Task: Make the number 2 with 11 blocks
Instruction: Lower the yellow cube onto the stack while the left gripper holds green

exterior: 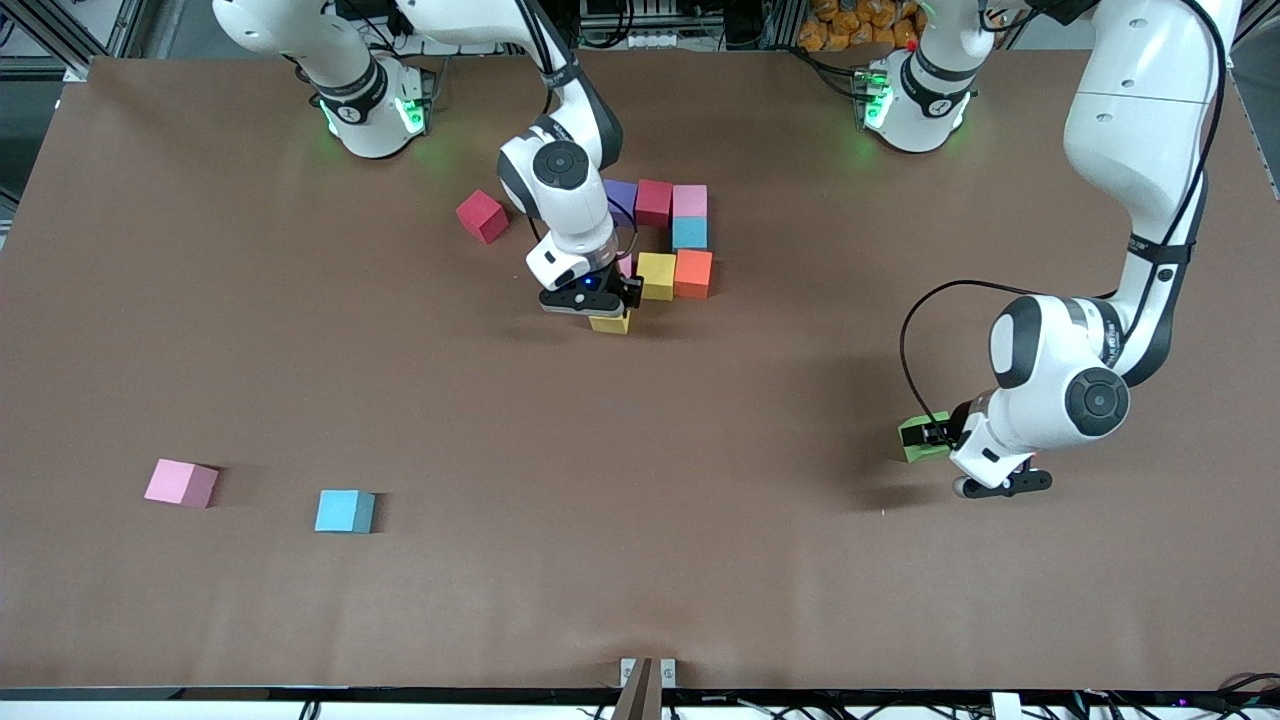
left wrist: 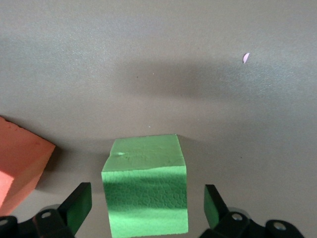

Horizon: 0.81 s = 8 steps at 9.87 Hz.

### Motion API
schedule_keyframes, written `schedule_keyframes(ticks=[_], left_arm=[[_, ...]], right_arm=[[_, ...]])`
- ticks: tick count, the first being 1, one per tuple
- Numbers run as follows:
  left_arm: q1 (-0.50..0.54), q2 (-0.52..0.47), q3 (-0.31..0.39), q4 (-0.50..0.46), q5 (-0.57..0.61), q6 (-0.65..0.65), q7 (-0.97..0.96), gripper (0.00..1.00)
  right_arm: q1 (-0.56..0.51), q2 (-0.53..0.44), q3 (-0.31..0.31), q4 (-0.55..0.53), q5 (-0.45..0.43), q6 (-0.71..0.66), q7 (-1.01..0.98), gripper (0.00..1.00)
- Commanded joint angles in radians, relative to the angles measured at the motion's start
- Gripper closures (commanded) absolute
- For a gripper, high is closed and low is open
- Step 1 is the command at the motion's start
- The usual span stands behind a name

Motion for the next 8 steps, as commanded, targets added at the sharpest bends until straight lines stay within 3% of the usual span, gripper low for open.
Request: schedule_keyframes(ticks=[1,2,3,5,6,7,8], left_arm=[[-0.014,0.021,0.016,0.006,-0.016,0.029,0.004,0.13],[-0.014,0.024,0.017,0.005,-0.014,0.035,0.009,0.15],[-0.014,0.024,0.022,0.005,-0.014,0.035,0.009,0.21],[-0.014,0.02,0.022,0.003,-0.014,0.035,0.009,0.66],[-0.014,0.013,0.022,0.003,-0.017,0.034,0.002,0.87],[-0.014,0.009,0.022,0.006,-0.017,0.031,0.001,0.98],[-0.023,0.003,0.021,0.008,-0.008,0.029,0.008,1.0]], right_arm=[[0.03,0.025,-0.004,-0.029,-0.016,0.022,0.035,0.87],[0.03,0.027,-0.002,-0.029,-0.016,0.022,0.035,0.87],[0.03,0.027,-0.004,-0.029,-0.016,0.022,0.035,0.79],[0.027,0.027,-0.004,-0.027,-0.016,0.022,0.035,0.35],[0.026,0.027,-0.004,-0.027,-0.016,0.022,0.035,0.08],[0.026,0.027,-0.004,-0.024,-0.014,0.022,0.037,0.0],[0.026,0.025,-0.004,-0.02,-0.014,0.02,0.059,0.0]])
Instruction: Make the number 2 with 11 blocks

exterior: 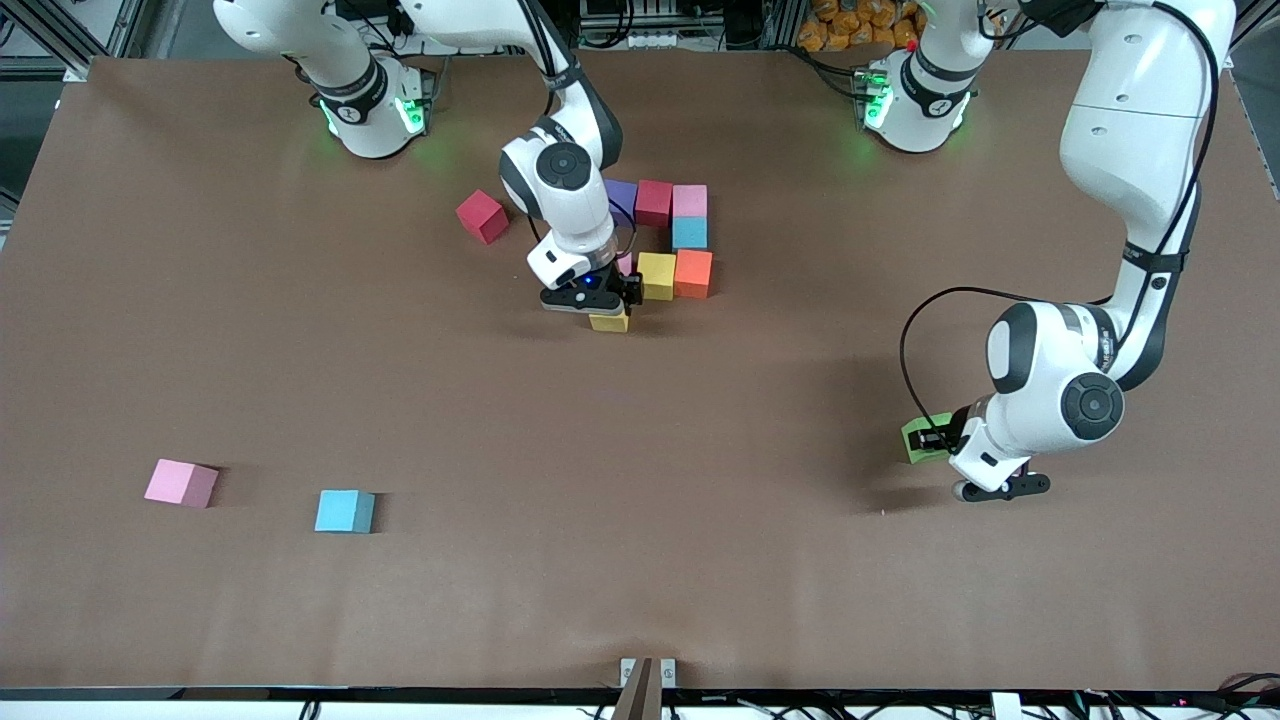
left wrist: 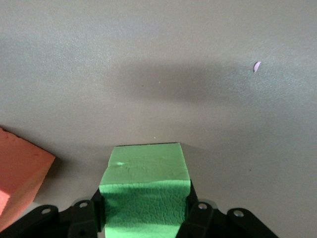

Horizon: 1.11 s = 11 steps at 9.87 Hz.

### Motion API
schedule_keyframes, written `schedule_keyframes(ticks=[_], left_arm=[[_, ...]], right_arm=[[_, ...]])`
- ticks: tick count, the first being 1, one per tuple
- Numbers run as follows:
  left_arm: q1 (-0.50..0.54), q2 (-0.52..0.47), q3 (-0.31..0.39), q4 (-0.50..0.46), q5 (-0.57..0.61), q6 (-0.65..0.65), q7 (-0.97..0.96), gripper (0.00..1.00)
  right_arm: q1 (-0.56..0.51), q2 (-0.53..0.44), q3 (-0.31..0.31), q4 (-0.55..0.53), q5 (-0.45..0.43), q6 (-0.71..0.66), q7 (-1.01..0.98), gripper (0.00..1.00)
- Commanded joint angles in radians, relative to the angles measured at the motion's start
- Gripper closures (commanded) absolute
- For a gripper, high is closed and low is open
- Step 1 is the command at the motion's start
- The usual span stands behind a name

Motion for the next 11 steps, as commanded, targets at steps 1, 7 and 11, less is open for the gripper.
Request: schedule_keyframes(ticks=[1,7,11], left_arm=[[-0.055,-0.033,0.014,-0.003,-0.008,-0.005,-0.011,1.0],[-0.219,-0.209,0.014,0.06,0.016,-0.233,-0.047,1.0],[-0.336,-0.226,0.014,0.111,0.009,-0.24,-0.051,1.0]], right_arm=[[0.01,-0.001,-0.005,0.0,-0.014,0.009,0.063,0.0],[-0.021,-0.06,-0.017,0.028,-0.004,-0.038,0.084,0.0],[-0.021,-0.126,-0.175,0.075,-0.012,-0.196,-0.139,0.0]])
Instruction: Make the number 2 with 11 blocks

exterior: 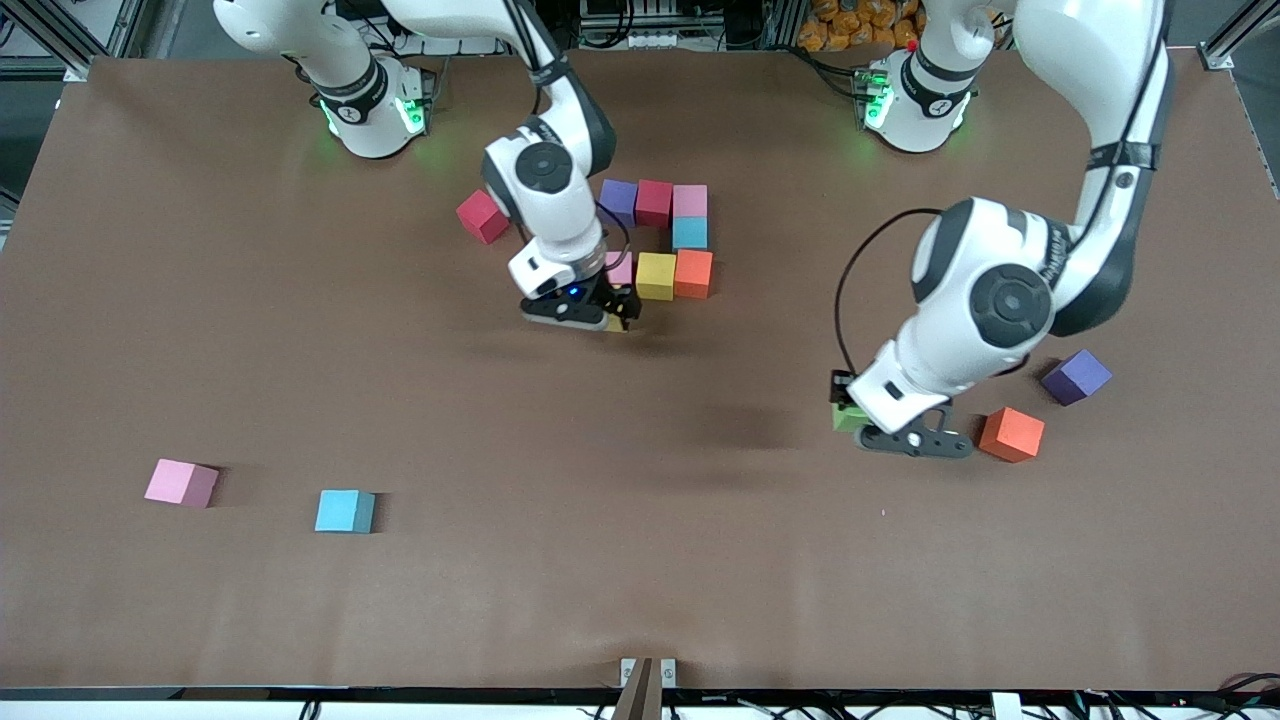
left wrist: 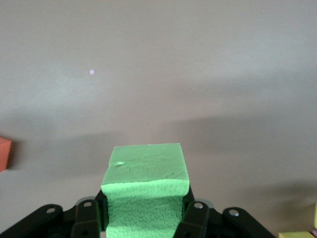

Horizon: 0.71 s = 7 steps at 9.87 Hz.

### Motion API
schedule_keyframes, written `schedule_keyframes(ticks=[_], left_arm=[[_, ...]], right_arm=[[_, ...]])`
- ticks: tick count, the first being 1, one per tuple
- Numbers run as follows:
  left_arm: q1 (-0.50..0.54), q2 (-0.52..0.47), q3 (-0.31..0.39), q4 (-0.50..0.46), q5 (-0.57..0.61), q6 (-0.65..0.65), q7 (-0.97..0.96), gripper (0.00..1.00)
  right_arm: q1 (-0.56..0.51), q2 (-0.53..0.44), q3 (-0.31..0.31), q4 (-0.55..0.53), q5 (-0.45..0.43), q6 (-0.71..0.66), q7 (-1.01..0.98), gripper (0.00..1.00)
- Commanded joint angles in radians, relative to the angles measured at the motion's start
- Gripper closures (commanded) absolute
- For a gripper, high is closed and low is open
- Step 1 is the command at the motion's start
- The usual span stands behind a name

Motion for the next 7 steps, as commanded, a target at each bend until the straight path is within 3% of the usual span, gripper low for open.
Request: schedule_keyframes(ticks=[1,2,4,7], left_arm=[[-0.075,0.01,0.014,0.042,0.007,-0.014,-0.039,1.0],[-0.112,0.027,0.014,0.07,0.009,-0.014,-0.068,1.0],[-0.187,0.082,0.016,0.139,0.01,-0.014,-0.153,1.0],[-0.357,0.145,0.136,0.223,-0.041,-0.014,-0.222,1.0]], right_arm=[[-0.01,-0.039,-0.095,0.038,-0.013,-0.108,-0.096,0.0],[-0.016,-0.033,-0.135,0.045,-0.013,-0.115,-0.142,0.0],[-0.102,-0.028,-0.15,0.077,-0.01,-0.118,-0.306,0.0],[-0.232,-0.002,-0.149,0.088,-0.012,-0.106,-0.573,0.0]])
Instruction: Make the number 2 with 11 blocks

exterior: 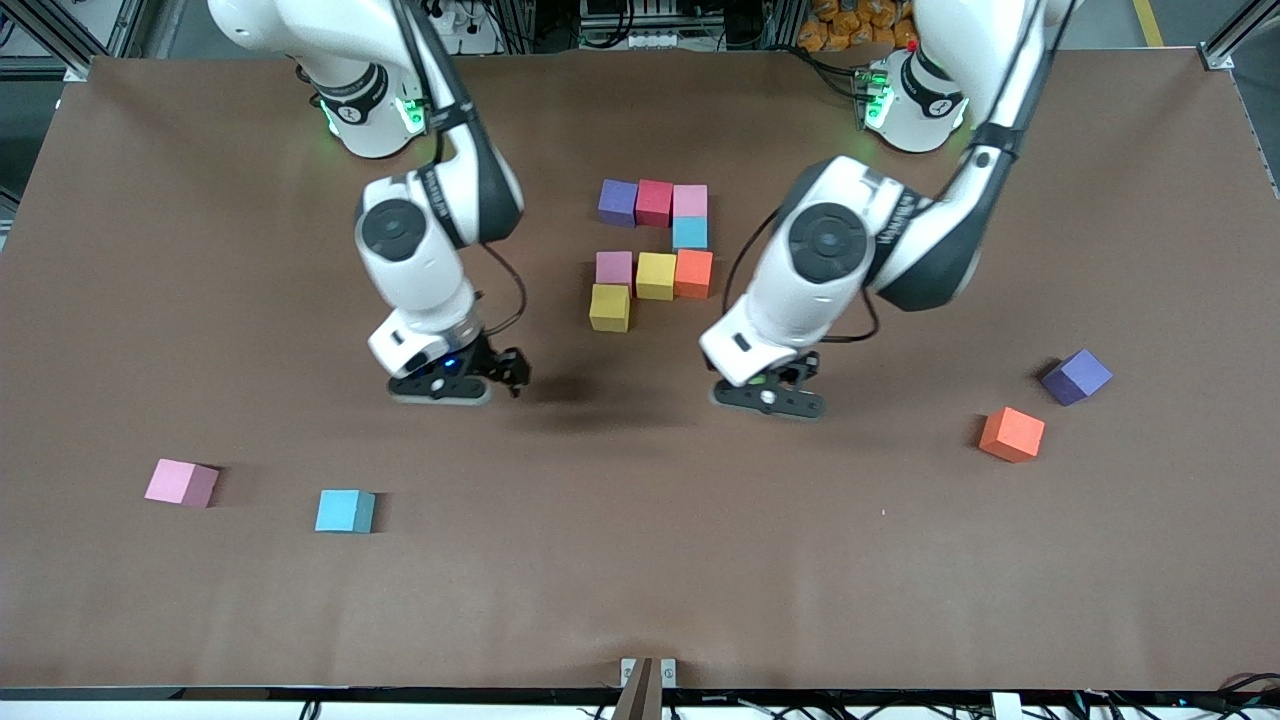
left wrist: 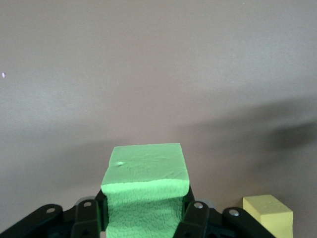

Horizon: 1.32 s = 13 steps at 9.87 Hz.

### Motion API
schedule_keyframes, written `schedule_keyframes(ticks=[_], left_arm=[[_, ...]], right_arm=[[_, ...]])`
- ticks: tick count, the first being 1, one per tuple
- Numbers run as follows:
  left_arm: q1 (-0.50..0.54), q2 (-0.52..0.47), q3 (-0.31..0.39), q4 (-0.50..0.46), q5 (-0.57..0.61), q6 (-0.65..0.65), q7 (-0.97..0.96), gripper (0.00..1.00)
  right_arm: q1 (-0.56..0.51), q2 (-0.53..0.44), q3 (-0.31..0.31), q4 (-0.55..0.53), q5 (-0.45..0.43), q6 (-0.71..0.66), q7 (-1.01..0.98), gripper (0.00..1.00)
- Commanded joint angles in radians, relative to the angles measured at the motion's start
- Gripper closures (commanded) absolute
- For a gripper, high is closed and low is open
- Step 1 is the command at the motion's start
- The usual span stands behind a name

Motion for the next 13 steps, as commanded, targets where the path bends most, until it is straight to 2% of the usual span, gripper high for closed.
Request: schedule_keyframes(ticks=[1,2,5,8,10,13], left_arm=[[-0.118,0.088,0.113,0.118,-0.087,-0.015,-0.059,1.0],[-0.164,0.117,0.158,0.143,-0.109,-0.015,-0.076,1.0],[-0.223,0.189,0.169,0.184,-0.184,-0.015,-0.077,1.0],[-0.283,0.287,0.175,0.267,-0.228,-0.015,-0.077,1.0],[-0.355,0.343,0.233,0.309,-0.287,-0.015,-0.077,1.0],[-0.381,0.371,0.273,0.31,-0.349,-0.015,-0.075,1.0]], right_arm=[[-0.086,0.025,0.007,0.02,-0.006,0.005,-0.129,0.0],[-0.119,0.033,0.007,0.025,-0.008,0.01,-0.139,0.0],[-0.231,0.097,0.019,0.099,-0.002,0.01,-0.322,0.0],[-0.45,0.169,0.177,0.199,0.015,0.051,-0.484,0.0],[-0.556,0.206,0.266,0.224,0.015,0.12,-0.55,0.0],[-0.601,0.254,0.288,0.247,0.015,0.183,-0.579,0.0]])
